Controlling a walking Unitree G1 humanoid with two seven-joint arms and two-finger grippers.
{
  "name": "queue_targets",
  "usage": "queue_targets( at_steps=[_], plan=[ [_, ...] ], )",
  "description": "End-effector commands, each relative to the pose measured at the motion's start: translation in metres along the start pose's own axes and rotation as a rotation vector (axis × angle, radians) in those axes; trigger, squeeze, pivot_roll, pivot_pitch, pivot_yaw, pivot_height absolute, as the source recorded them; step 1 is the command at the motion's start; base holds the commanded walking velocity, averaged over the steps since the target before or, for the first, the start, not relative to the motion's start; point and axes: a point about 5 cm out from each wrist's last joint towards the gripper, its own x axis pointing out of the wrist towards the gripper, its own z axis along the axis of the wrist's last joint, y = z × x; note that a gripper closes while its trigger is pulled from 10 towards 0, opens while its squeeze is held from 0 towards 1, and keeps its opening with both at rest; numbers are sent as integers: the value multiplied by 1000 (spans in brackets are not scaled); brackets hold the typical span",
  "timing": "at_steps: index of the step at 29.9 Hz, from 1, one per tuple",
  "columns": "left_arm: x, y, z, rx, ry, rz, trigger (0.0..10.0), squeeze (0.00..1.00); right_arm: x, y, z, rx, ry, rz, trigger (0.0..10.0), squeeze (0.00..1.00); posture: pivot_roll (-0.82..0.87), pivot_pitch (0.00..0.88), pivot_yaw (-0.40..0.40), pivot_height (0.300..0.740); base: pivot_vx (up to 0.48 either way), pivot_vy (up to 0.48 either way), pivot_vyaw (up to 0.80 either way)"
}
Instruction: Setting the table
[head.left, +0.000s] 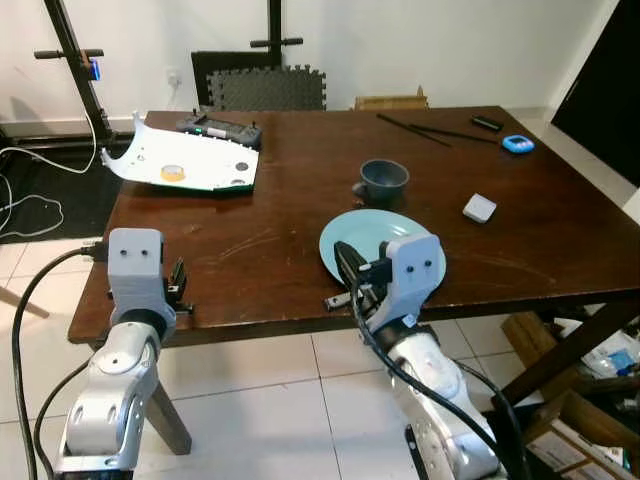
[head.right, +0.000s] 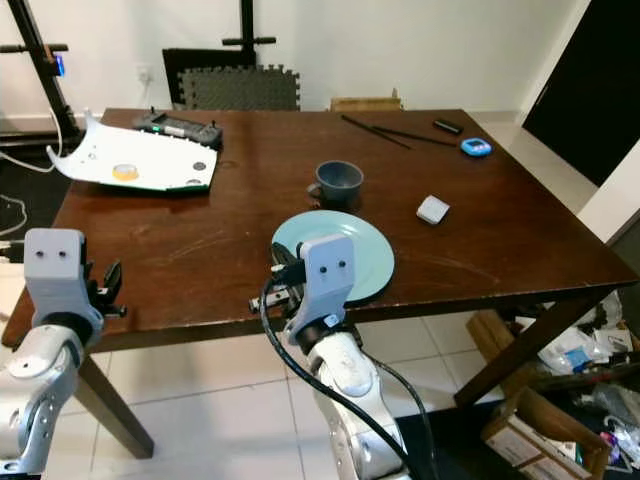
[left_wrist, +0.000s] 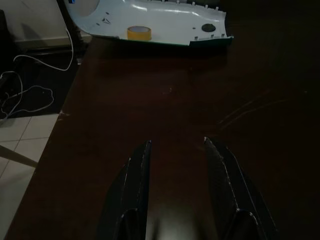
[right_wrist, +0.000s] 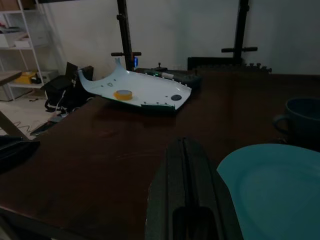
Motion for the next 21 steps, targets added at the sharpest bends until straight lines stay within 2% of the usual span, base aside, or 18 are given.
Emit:
queue_targets(
  at_steps=[1,9,12,14,21],
  plan=[
    [-3,-4,-10,1,49,-12,10000,0,-3,1,-3,3,12,4,10000,0,39,112,0,740,0,0,0],
    [-5,-13,-13,-42,82,-38,10000,0,-3,-1,-2,-9,12,-1,10000,0,35,113,-5,740,0,0,0],
    [-7,-21,-10,-9,69,-82,10000,0,-2,-9,0,-30,5,-28,10000,0,35,114,-9,740,0,0,0],
    [-8,-27,-7,13,57,-132,10000,0,1,-20,5,-58,-11,-74,10000,0,34,115,-11,740,0,0,0],
    [-11,-40,1,27,42,-217,10000,0,7,-43,23,-152,-76,-165,10000,0,30,115,-9,740,0,0,0]
  ],
)
